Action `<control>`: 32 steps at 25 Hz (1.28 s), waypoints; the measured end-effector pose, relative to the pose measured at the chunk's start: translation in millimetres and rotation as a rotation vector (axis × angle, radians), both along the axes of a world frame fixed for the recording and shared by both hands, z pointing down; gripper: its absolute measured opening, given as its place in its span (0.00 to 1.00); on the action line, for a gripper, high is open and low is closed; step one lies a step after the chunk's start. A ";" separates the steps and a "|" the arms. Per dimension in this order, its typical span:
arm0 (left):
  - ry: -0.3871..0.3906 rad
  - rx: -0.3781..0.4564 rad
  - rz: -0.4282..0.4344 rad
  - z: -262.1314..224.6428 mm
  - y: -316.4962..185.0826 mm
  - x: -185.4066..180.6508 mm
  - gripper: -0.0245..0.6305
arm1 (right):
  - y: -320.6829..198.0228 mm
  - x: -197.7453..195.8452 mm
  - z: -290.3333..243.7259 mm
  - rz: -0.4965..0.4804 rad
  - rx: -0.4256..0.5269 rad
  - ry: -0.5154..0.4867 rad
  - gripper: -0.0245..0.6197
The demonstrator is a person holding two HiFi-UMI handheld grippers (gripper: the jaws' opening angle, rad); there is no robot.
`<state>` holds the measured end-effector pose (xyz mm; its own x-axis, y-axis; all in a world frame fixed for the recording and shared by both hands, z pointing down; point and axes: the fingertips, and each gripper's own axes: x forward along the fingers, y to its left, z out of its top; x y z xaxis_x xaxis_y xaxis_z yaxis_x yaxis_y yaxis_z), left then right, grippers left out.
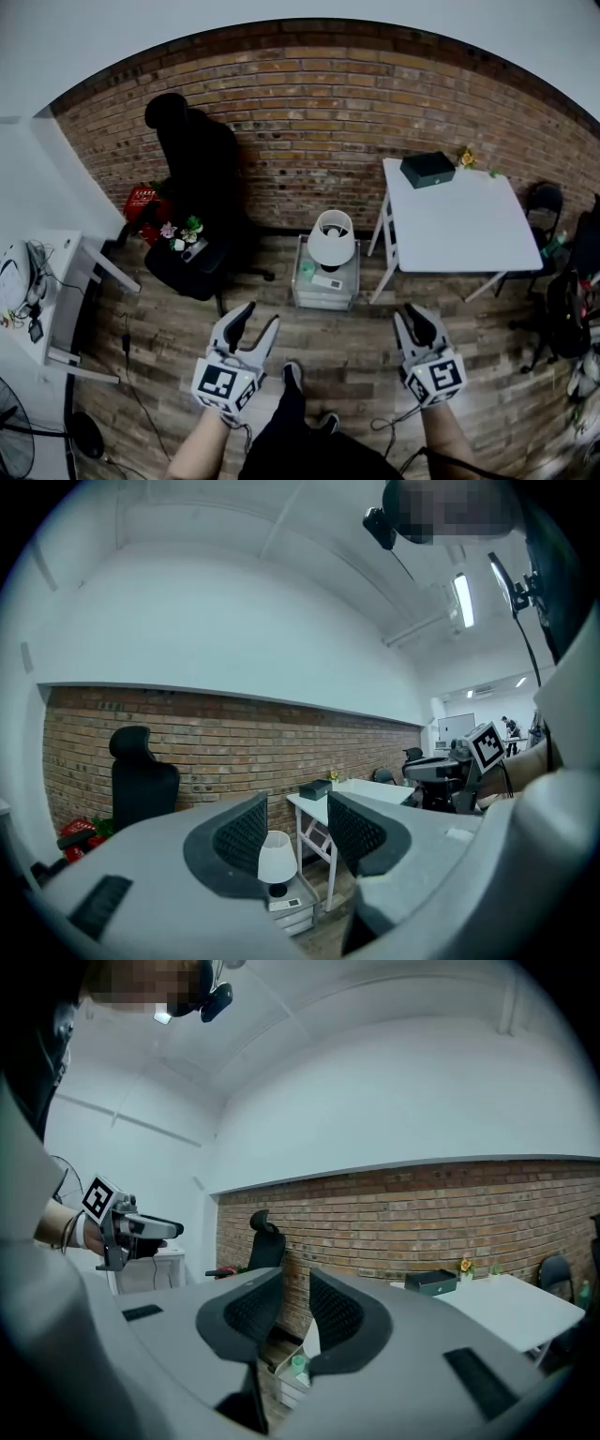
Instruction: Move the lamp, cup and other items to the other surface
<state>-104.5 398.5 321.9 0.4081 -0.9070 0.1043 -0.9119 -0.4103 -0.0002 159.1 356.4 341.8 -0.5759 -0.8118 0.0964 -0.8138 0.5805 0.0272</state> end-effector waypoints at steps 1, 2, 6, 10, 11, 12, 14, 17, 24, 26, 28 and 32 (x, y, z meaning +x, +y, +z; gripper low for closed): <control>0.006 -0.006 0.007 4.2 -11.1 -3.2 0.34 | -8.8 -2.8 2.3 0.005 -0.006 0.006 0.18; 0.012 -0.011 0.014 8.4 -23.1 -6.6 0.34 | -18.3 -5.7 4.3 0.010 -0.011 0.012 0.18; 0.040 -0.025 0.039 22.3 -82.4 -25.3 0.34 | -66.6 -19.1 10.9 0.044 -0.019 0.041 0.18; 0.055 -0.040 0.074 30.4 -146.4 -48.7 0.33 | -116.2 -37.2 15.0 0.090 -0.050 0.070 0.18; 0.060 -0.042 0.085 31.7 -161.3 -53.9 0.33 | -127.3 -41.6 15.0 0.101 -0.052 0.076 0.18; 0.066 -0.044 0.097 32.6 -175.5 -58.7 0.33 | -138.0 -46.5 14.4 0.109 -0.054 0.080 0.18; 0.072 -0.052 0.123 36.0 -201.9 -66.8 0.33 | -157.7 -57.1 14.2 0.121 -0.062 0.098 0.18; 0.075 -0.076 0.156 48.5 -235.9 -74.2 0.33 | -182.5 -67.0 26.1 0.140 -0.091 0.130 0.18; 0.083 -0.153 0.195 81.3 -295.2 -69.7 0.32 | -238.2 -70.3 54.6 0.166 -0.153 0.155 0.17; 0.084 -0.171 0.201 89.8 -310.8 -65.5 0.32 | -256.4 -71.5 62.2 0.152 -0.163 0.152 0.18; 0.080 -0.188 0.200 98.8 -326.6 -61.9 0.32 | -275.8 -72.9 73.2 0.134 -0.176 0.153 0.18; 0.058 -0.220 0.165 115.7 -365.3 -59.2 0.32 | -328.4 -68.7 98.1 0.125 -0.214 0.149 0.17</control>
